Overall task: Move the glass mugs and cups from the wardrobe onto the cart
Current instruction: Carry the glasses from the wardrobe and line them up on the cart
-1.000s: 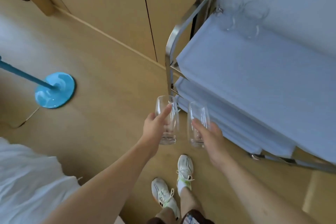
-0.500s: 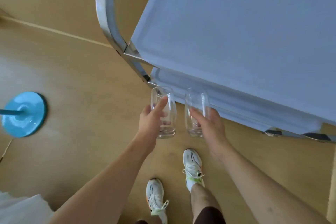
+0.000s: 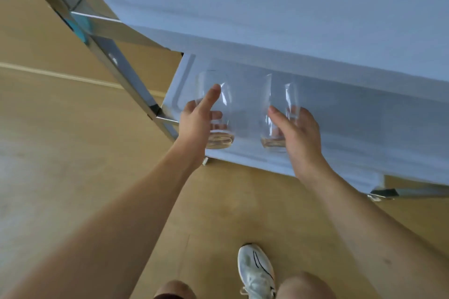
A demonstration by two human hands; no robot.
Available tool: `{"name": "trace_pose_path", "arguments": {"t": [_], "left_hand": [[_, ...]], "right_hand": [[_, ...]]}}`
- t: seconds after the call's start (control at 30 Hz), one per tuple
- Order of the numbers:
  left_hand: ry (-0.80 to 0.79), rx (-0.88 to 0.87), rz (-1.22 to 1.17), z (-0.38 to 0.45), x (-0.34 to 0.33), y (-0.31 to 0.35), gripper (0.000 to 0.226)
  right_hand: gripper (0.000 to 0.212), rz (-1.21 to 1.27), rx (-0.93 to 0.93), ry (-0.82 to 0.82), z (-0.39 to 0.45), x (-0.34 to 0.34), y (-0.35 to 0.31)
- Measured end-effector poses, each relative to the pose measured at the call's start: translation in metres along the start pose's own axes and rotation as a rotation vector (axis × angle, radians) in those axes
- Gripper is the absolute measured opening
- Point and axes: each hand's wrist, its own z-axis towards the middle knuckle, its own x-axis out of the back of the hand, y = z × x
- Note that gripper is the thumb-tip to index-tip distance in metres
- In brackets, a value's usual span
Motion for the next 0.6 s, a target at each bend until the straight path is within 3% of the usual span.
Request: {"name": "trace_pose_path", "arguments": {"t": [0.13,0.27,0.37,0.47,0.6], "left_hand": [[-0.023,-0.14,0.034,0.024,-0.013,-0.001,0.062],[-0.08,-0.305,-0.02,0.04,-0.019,-0.002,0.058],[-0.115,-0.414,-0.044,0.048,-0.026,-0.006,0.054],[-0.106,-0.497,-0.077,0.055,-0.029,-0.009,0.074],[-0.006,-0.676,-0.059,0.069,-0.023,-0.012,0.074]], "right_hand": [[0.054,0.061,0.16,0.024,0.022,-0.004,0.009],[0.038,0.103,0.323,0.069,0.032,-0.006,0.02],[0.061,0.114,0.364,0.092,0.038,-0.008,0.024],[0.08,0.149,0.383,0.101,0.042,-0.011,0.025],[0.073,0.158,0.418,0.121,0.045,-0.021,0.023]]}}
